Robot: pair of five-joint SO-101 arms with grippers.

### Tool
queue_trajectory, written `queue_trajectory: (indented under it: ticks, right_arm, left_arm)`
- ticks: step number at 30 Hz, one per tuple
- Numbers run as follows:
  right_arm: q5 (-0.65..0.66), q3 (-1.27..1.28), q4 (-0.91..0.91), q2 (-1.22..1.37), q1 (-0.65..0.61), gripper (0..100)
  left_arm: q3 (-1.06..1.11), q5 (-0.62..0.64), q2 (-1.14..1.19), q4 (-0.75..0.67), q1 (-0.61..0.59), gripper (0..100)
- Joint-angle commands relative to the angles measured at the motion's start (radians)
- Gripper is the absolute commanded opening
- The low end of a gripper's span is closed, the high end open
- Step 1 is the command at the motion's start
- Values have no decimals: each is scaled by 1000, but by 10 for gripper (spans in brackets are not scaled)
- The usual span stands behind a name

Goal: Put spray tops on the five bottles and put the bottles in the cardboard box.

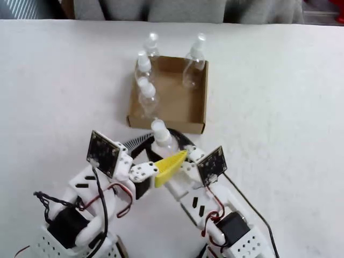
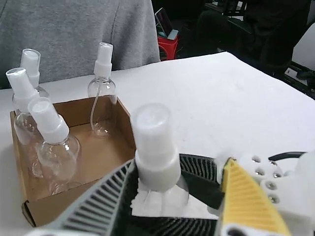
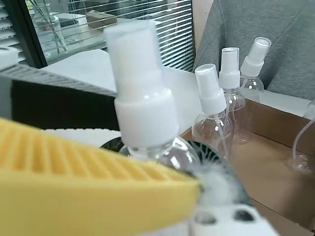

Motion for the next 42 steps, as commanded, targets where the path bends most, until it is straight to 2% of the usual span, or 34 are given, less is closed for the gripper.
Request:
queue_trajectory:
  ticks: [1,7,11,19,28,34,38,42]
  right_arm:
    - [-6,9,1,-16,8,16]
    - [-6,9,1,-16,8,16]
    - [-6,9,1,-15,8,16]
    - [-6,9,2,-15,8,16]
    - [-6,9,2,-13,15,16]
    - [-6,9,-87,-13,168,16]
    - [-6,9,-153,-12,237,16]
    - [-6,9,-216,-12,292,16]
  left_arm:
    - [-78,3,10,-3,-8,275]
    - [-190,2,10,6,-61,272]
    - [-258,-57,10,6,-56,266]
    - [-345,-68,10,6,-71,34]
    - [-341,-68,10,6,-348,33]
    - [-324,-68,8,38,-503,21]
    - [-210,-68,-84,54,-541,21]
    - [-52,-68,-272,52,-544,21]
